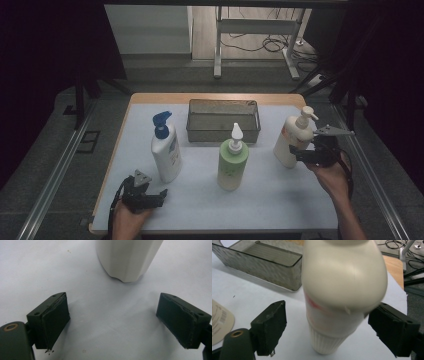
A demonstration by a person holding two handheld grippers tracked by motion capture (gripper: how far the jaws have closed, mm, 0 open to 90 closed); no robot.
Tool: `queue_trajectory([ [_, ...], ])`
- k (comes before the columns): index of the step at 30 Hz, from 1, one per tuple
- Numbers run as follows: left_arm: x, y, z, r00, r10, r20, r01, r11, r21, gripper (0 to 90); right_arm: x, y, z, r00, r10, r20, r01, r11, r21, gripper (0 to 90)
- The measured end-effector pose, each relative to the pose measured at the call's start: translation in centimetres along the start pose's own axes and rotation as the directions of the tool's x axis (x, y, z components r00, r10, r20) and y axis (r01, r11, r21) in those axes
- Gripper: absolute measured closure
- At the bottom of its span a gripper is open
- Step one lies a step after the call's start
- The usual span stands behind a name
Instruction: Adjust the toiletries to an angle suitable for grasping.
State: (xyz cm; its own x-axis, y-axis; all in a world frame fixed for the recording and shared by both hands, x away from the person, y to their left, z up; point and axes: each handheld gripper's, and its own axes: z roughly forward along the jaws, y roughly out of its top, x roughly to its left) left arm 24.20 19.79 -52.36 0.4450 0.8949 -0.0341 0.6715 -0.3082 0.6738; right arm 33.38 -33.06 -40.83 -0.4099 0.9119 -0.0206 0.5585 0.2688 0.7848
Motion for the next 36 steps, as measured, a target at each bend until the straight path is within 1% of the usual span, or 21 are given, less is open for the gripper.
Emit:
queue_trajectory([
  [5, 0.0, 0.0, 0.0, 1.0000, 0.000, 0.000, 0.000, 1.0000, 0.000, 10.6, -0.1, 1.0, 0.8, 0.9999, -0.013, 0.008, 0.013, 1.000, 0.013, 15.6],
  [9, 0.0, 0.0, 0.0, 1.0000, 0.000, 0.000, 0.000, 1.0000, 0.000, 10.6, -0.2, 1.5, 1.3, 0.9998, -0.012, 0.013, 0.012, 1.000, 0.013, 19.7],
  [12, 0.0, 0.0, 0.0, 1.0000, 0.000, 0.001, 0.000, 1.0000, 0.000, 10.6, -0.3, 1.7, 1.6, 0.9999, -0.015, 0.009, 0.015, 1.000, 0.015, 21.8],
  [13, 0.0, 0.0, 0.0, 1.0000, 0.000, 0.000, 0.000, 1.0000, 0.000, 10.6, -0.3, 1.9, 1.9, 0.9998, -0.019, 0.010, 0.019, 1.000, 0.016, 24.1],
  [14, 0.0, 0.0, 0.0, 1.0000, 0.000, 0.000, 0.000, 1.0000, 0.000, 10.6, -0.3, 1.9, 1.9, 0.9998, -0.019, 0.010, 0.019, 1.000, 0.016, 24.1],
  [15, 0.0, 0.0, 0.0, 1.0000, 0.000, 0.001, 0.000, 1.0000, 0.000, 10.6, -0.3, 1.9, 2.1, 0.9999, -0.012, 0.005, 0.012, 1.000, 0.016, 26.2],
  [17, 0.0, 0.0, 0.0, 1.0000, 0.000, 0.001, 0.000, 1.0000, 0.000, 10.6, -0.4, 1.9, 2.3, 0.9998, -0.016, 0.008, 0.015, 1.000, 0.015, 27.6],
  [19, 0.0, 0.0, 0.0, 1.0000, 0.000, 0.001, 0.000, 1.0000, 0.000, 10.6, -0.4, 1.9, 2.5, 1.0000, -0.001, 0.003, 0.001, 1.000, 0.017, 29.5],
  [23, 0.0, 0.0, 0.0, 1.0000, 0.000, 0.001, 0.000, 1.0000, 0.000, 10.6, -0.5, 1.9, 2.7, 1.0000, 0.008, 0.004, -0.008, 1.000, 0.012, 32.9],
  [30, 0.0, 0.0, 0.0, 1.0000, 0.000, 0.000, 0.000, 1.0000, 0.000, 10.7, -0.6, 1.8, 2.6, 0.9992, 0.040, -0.004, -0.040, 0.999, -0.008, 35.3],
  [33, 0.0, 0.0, 0.0, 1.0000, 0.000, 0.001, 0.000, 1.0000, 0.000, 10.6, -0.5, 1.7, 2.6, 0.9993, 0.038, 0.002, -0.038, 0.999, -0.011, 35.8],
  [36, 0.0, 0.0, 0.0, 1.0000, 0.000, 0.001, 0.000, 1.0000, 0.001, 10.6, -0.4, 1.5, 2.5, 0.9992, 0.040, 0.007, -0.040, 0.999, -0.025, 36.3],
])
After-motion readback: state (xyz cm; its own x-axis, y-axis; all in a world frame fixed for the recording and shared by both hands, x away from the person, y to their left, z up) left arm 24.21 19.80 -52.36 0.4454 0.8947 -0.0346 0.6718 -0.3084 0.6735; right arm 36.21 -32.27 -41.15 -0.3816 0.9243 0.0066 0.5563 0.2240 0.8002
